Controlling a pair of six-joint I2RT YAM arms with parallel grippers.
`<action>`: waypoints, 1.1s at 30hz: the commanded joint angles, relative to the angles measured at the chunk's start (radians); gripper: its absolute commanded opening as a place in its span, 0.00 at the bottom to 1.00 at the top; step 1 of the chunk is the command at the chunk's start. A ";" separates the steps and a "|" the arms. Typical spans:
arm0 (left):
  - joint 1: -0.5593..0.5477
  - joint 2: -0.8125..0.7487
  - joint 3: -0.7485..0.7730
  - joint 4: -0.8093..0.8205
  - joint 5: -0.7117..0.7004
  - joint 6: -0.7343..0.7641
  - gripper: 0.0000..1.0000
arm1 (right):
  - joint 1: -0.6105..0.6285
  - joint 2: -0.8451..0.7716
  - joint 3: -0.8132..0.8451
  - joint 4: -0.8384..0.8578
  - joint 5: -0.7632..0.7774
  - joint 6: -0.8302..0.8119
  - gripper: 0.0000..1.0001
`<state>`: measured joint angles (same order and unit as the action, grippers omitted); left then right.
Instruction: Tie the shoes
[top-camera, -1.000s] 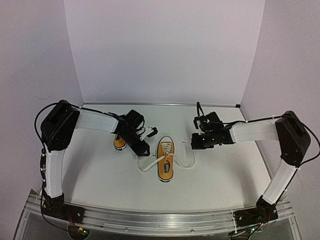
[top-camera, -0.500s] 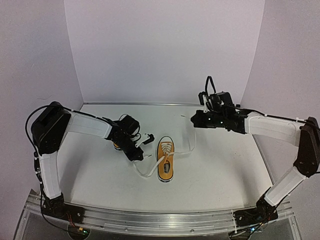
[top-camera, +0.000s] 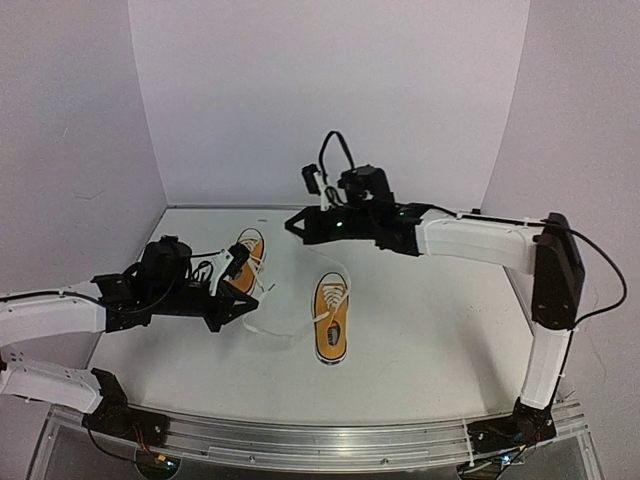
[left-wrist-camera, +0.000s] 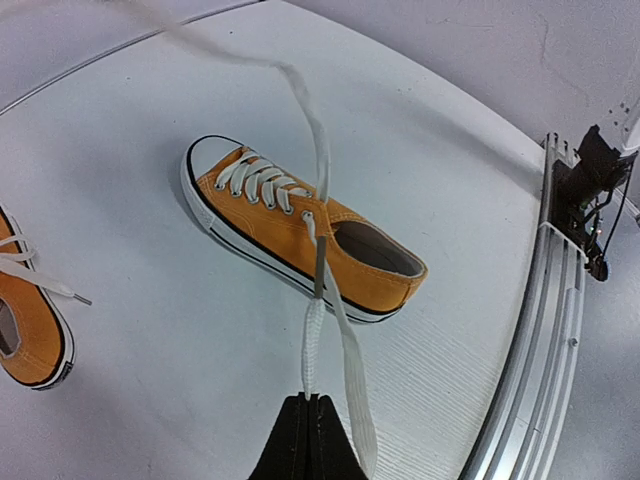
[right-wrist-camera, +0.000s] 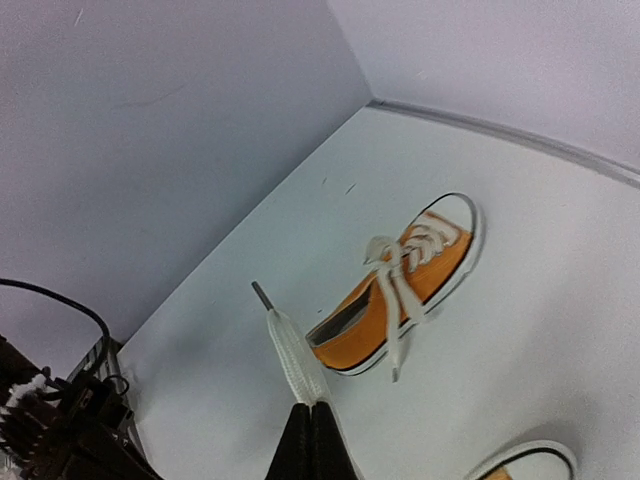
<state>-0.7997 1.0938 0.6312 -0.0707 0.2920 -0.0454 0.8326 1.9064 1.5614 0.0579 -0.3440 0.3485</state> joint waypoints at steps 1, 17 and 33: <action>-0.026 -0.077 -0.053 0.093 -0.012 -0.068 0.00 | 0.067 0.166 0.122 -0.006 -0.110 0.010 0.04; -0.027 -0.008 -0.021 0.114 -0.186 -0.057 0.00 | 0.071 -0.080 -0.010 -0.192 0.113 -0.127 0.73; 0.232 0.635 0.433 0.176 0.194 -0.036 0.00 | -0.009 -0.212 -0.219 -0.258 0.038 -0.232 0.89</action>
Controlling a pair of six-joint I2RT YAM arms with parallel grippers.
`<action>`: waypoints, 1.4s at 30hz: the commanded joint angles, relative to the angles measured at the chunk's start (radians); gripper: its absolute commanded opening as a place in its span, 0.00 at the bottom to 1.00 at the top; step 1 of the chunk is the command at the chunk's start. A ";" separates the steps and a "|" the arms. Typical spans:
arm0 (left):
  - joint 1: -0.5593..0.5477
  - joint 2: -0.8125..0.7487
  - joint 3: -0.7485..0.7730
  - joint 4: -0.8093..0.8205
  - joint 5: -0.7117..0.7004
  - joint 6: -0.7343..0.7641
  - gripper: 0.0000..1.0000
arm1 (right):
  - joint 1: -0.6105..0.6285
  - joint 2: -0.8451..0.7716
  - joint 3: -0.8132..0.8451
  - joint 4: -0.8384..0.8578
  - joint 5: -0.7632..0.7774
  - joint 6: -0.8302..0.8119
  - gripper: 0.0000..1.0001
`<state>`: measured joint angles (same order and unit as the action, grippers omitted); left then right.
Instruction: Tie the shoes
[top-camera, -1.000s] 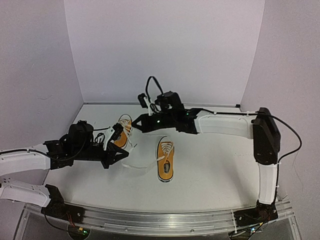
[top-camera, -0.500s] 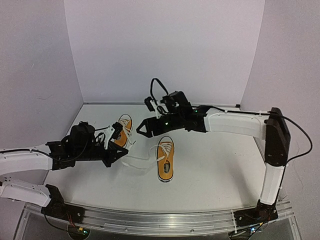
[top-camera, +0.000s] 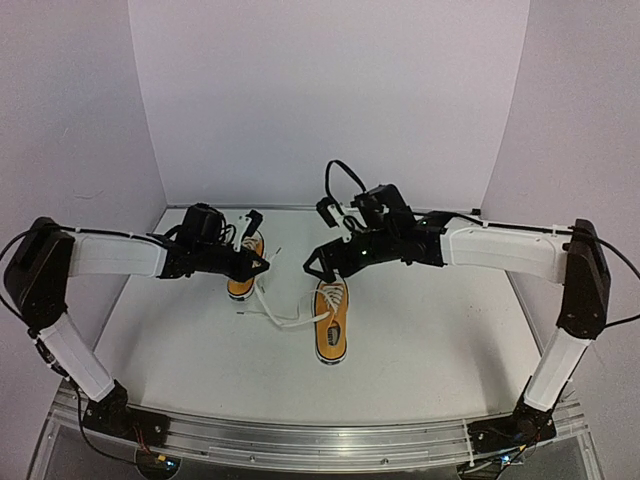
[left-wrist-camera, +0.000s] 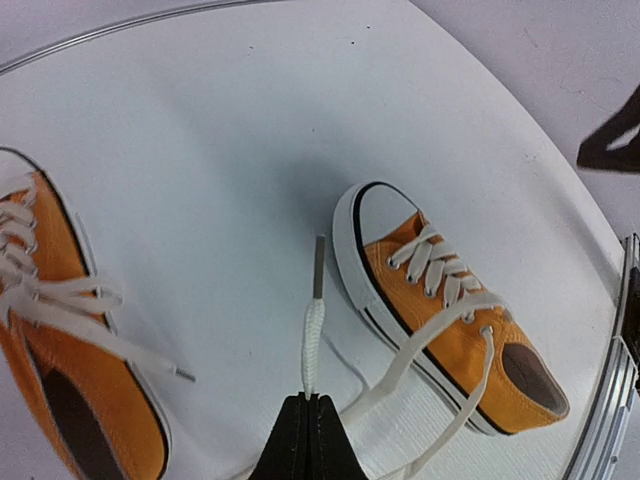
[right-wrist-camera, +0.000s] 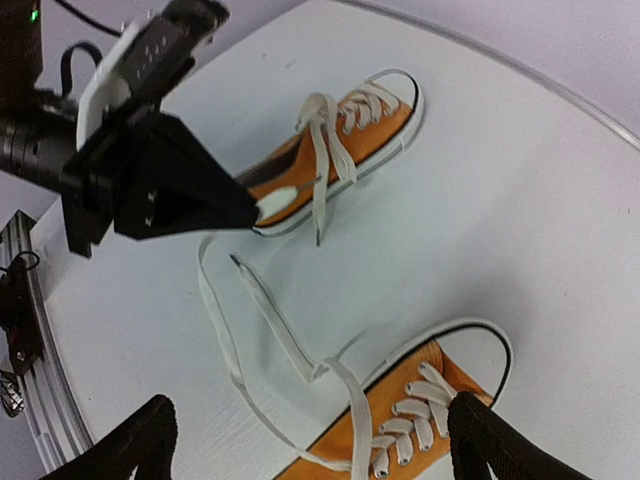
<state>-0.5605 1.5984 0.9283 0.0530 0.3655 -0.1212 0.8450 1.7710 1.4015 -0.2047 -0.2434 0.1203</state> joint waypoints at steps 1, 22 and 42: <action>-0.007 0.167 0.167 0.068 0.135 0.042 0.00 | -0.021 -0.082 -0.075 0.011 -0.071 0.000 0.88; -0.074 0.419 0.294 -0.048 0.438 0.213 0.00 | -0.002 0.036 -0.214 0.158 -0.257 0.153 0.27; -0.090 0.366 0.219 -0.125 0.603 0.319 0.00 | -0.002 0.130 -0.162 0.154 -0.193 0.166 0.54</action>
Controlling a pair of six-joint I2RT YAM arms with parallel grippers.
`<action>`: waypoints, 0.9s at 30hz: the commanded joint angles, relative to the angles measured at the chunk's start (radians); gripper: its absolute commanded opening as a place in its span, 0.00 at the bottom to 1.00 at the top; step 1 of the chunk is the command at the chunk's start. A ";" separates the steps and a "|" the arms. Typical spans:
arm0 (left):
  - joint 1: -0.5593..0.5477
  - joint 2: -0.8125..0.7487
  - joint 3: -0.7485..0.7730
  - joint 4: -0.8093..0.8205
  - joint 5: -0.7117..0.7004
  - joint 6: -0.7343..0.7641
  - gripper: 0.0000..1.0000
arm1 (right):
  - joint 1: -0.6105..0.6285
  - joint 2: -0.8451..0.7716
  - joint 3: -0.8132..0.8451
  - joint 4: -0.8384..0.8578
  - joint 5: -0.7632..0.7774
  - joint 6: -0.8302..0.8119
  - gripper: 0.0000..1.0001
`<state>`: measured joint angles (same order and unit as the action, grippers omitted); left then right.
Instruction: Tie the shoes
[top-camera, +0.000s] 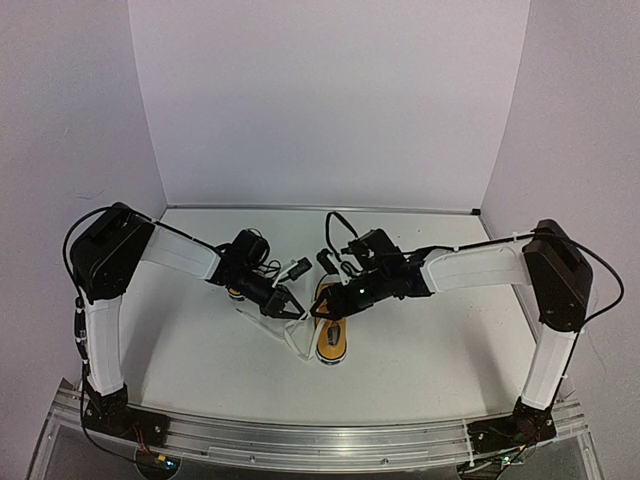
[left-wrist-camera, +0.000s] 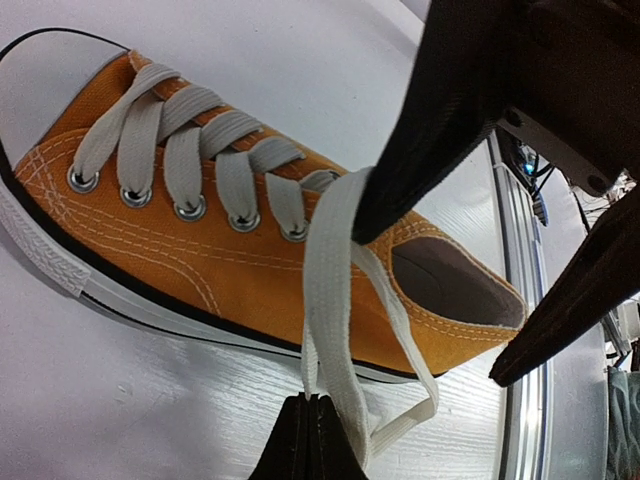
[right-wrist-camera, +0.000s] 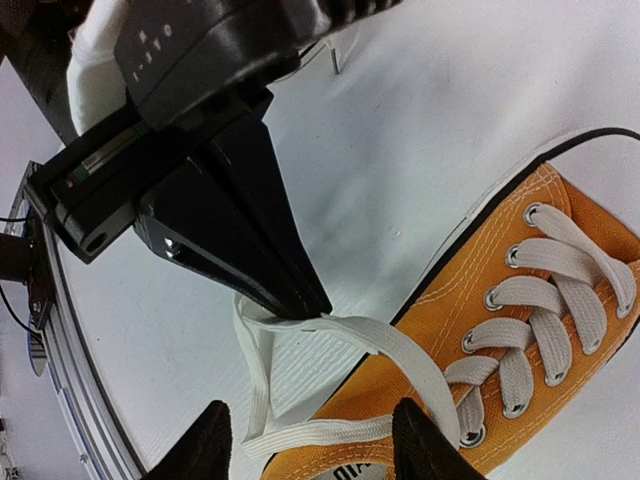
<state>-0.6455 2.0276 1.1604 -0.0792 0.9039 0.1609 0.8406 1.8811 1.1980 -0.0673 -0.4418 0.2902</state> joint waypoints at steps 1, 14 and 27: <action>-0.005 -0.066 -0.015 0.014 0.070 0.037 0.00 | 0.002 0.020 0.043 0.017 0.000 -0.005 0.54; -0.005 -0.099 -0.058 0.075 0.166 0.048 0.00 | -0.005 -0.011 0.014 0.017 -0.040 -0.023 0.59; -0.003 -0.079 -0.049 0.104 0.199 0.055 0.00 | -0.006 -0.034 0.017 0.024 -0.118 -0.057 0.27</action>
<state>-0.6472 1.9759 1.1042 -0.0152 1.0724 0.1939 0.8364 1.8832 1.2060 -0.0648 -0.5224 0.2550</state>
